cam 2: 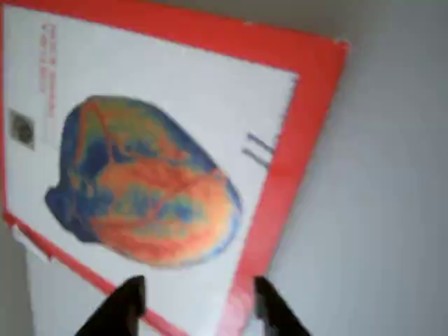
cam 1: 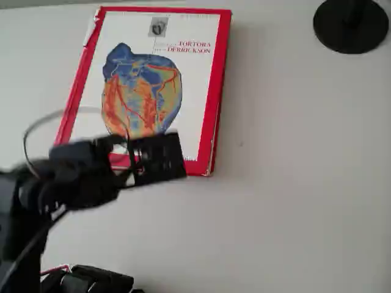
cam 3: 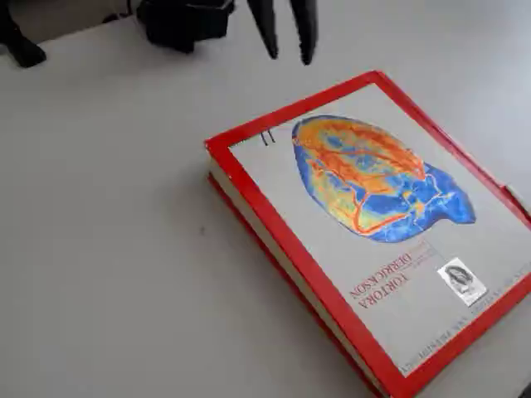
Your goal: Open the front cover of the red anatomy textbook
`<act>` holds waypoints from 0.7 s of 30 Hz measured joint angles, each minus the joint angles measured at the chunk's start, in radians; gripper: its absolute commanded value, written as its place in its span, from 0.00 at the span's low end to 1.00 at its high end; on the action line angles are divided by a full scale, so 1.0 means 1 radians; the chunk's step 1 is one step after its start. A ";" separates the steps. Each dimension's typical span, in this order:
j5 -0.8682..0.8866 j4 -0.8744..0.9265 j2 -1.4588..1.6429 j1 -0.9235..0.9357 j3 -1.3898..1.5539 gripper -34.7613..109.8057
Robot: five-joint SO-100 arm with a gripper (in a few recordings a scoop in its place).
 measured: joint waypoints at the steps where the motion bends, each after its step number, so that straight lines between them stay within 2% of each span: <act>1: 0.002 -0.005 -0.037 0.005 -0.023 0.39; 5: 0.009 -0.014 -0.101 0.037 -0.043 0.39; 8: 0.009 -0.046 -0.025 0.063 0.026 0.38; 21: 0.003 -0.011 0.841 0.071 0.558 0.38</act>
